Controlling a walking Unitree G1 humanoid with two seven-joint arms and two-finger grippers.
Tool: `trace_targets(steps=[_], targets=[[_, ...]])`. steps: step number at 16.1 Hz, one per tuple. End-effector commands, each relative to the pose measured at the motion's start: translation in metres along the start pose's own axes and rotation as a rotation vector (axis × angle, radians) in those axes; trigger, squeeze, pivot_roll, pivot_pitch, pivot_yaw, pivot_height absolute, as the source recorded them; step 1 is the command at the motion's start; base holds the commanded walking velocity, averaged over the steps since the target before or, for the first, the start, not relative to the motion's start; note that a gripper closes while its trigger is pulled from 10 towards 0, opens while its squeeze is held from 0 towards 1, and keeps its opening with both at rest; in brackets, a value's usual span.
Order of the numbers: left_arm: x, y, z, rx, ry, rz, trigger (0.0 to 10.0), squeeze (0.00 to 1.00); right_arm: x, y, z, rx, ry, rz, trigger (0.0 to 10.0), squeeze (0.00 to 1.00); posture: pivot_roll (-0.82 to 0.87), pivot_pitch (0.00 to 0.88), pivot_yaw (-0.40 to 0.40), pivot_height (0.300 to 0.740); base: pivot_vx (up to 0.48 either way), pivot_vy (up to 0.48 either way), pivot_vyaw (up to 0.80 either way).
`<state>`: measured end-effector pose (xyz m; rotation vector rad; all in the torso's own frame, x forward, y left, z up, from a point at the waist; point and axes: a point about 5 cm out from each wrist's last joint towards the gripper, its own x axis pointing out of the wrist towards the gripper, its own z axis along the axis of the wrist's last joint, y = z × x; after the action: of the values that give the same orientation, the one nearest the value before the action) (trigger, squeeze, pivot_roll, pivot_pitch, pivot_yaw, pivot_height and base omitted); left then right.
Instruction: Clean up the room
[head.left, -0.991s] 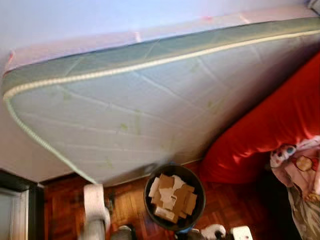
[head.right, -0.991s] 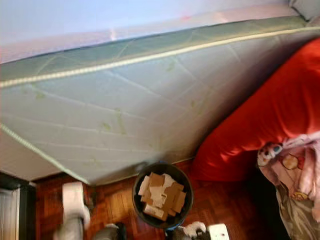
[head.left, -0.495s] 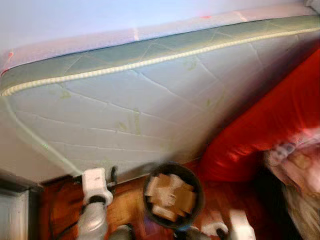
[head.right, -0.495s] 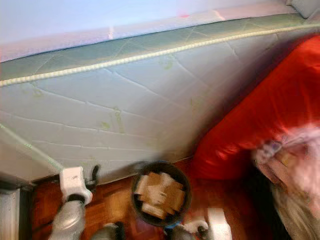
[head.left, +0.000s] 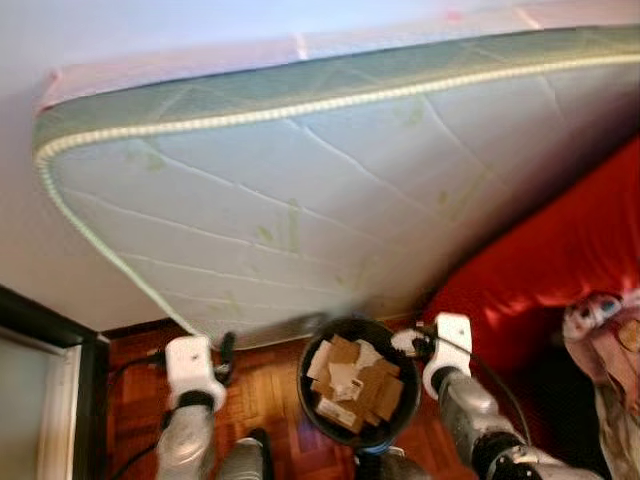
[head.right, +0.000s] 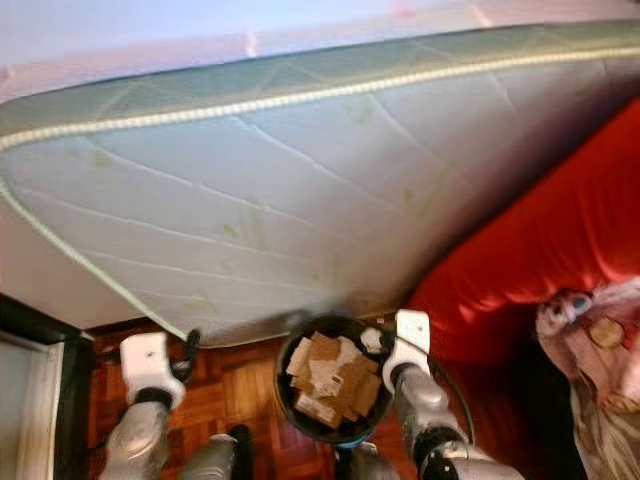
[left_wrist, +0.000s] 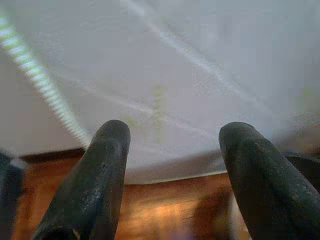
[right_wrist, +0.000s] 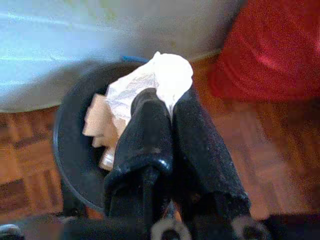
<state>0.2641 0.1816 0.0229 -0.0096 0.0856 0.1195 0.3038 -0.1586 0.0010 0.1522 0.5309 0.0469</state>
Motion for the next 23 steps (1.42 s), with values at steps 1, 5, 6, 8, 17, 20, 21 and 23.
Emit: trace_targets(steps=[1,5,6,8,17,20,21,23], targets=[[-0.010,0.003,-0.014,0.002,0.063,0.003,10.0,0.00,-0.001,0.004,-0.007,-0.007,0.028,0.060,10.0,0.00,0.11,0.268,-0.054,0.719,0.000,0.000,0.00],[-0.013,0.006,-0.006,0.007,0.036,0.010,10.0,0.00,0.008,0.030,0.017,0.004,-0.006,0.115,10.0,0.00,0.15,0.295,-0.062,0.719,0.000,0.000,0.00],[-0.013,0.008,-0.004,0.009,0.029,0.016,10.0,0.00,0.010,0.039,0.023,-0.006,-0.015,0.135,10.0,0.00,0.16,0.301,-0.063,0.719,0.000,0.000,0.00],[-0.015,0.011,0.000,0.010,0.013,0.032,10.0,0.00,0.013,0.059,0.031,-0.033,-0.020,0.175,10.0,0.00,0.20,0.313,-0.066,0.719,0.000,0.000,0.00],[-0.028,0.007,0.002,0.012,0.032,0.032,10.0,0.00,0.012,0.061,0.022,-0.080,0.032,0.165,10.0,0.87,0.21,0.358,-0.071,0.719,0.000,0.000,0.00],[-0.028,0.007,0.003,0.013,0.039,0.030,10.0,0.00,0.012,0.060,0.022,-0.075,0.031,0.171,10.0,1.00,0.21,0.356,-0.068,0.719,0.000,0.000,0.00],[-0.028,0.007,0.003,0.014,0.040,0.030,10.0,0.00,0.012,0.061,0.023,-0.074,0.030,0.171,10.0,1.00,0.21,0.356,-0.068,0.719,0.000,0.000,0.00],[-0.028,0.007,0.003,0.016,0.048,0.029,10.0,0.00,0.012,0.063,0.023,-0.076,0.034,0.190,10.0,1.00,0.21,0.353,-0.067,0.719,0.000,0.000,0.00]])
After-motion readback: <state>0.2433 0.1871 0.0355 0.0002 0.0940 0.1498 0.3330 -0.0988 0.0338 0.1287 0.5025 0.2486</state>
